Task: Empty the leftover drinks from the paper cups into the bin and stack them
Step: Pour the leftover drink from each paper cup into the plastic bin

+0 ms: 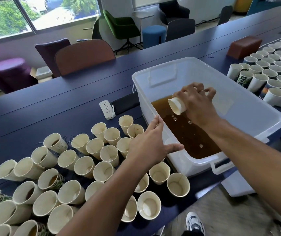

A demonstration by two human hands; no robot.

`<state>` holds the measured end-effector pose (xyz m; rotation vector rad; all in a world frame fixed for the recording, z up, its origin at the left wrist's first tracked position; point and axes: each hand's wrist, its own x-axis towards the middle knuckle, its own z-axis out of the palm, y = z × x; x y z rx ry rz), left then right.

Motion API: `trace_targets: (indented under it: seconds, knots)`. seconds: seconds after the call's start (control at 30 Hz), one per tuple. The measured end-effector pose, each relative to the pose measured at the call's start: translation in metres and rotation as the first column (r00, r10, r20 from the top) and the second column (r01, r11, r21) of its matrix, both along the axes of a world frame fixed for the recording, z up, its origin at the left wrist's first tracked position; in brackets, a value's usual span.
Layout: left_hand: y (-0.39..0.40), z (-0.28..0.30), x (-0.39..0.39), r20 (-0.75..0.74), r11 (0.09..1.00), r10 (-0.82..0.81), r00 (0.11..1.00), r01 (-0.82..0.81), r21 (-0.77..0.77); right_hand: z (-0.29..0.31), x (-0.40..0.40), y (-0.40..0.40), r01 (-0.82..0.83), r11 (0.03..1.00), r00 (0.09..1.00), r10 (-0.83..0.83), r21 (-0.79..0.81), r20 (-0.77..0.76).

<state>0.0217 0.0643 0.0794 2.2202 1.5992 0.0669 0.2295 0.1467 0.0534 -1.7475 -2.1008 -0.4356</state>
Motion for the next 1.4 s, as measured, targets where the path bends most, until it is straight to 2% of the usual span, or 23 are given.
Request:
trace_targets:
  seconds: [0.1, 0.63, 0.93, 1.07, 1.13, 1.27, 1.4]
  knots:
    - [0.0, -0.001, 0.0, 0.009, 1.0, 0.0, 1.0, 0.0, -0.002, 0.002, 0.0, -0.001, 0.005, 1.0, 1.0, -0.005, 0.027, -0.004]
    - [-0.001, 0.0, 0.0, 0.012, 1.0, 0.006, 1.0, -0.006, -0.005, 0.0, 0.0, 0.0, 0.021, 0.998, 0.999, -0.019, -0.06, 0.03]
    - [0.0, -0.001, -0.001, 0.021, 1.0, 0.008, 1.0, -0.008, -0.009, 0.001, 0.001, -0.001, 0.026, 0.999, 0.999, -0.027, -0.039, -0.036]
    - [0.001, -0.003, 0.0, 0.036, 1.0, 0.006, 0.999, -0.006, -0.01, -0.005, 0.002, 0.001, 0.047, 0.986, 0.999, -0.046, -0.159, 0.009]
    - [0.001, -0.004, -0.001, 0.056, 1.0, 0.009, 0.998, -0.009, -0.007, -0.006, 0.003, 0.001, 0.07, 0.986, 0.997, -0.076, -0.153, -0.034]
    - [0.001, -0.011, -0.003, 0.165, 1.0, 0.02, 0.986, -0.018, -0.017, 0.0, 0.0, 0.0, 0.124, 0.977, 0.963, -0.16, -0.171, -0.218]
    - [-0.002, -0.014, -0.011, 0.23, 0.999, -0.005, 0.973, 0.017, -0.049, 0.027, -0.013, -0.009, 0.077, 0.979, 0.919, -0.143, -0.19, -0.368]
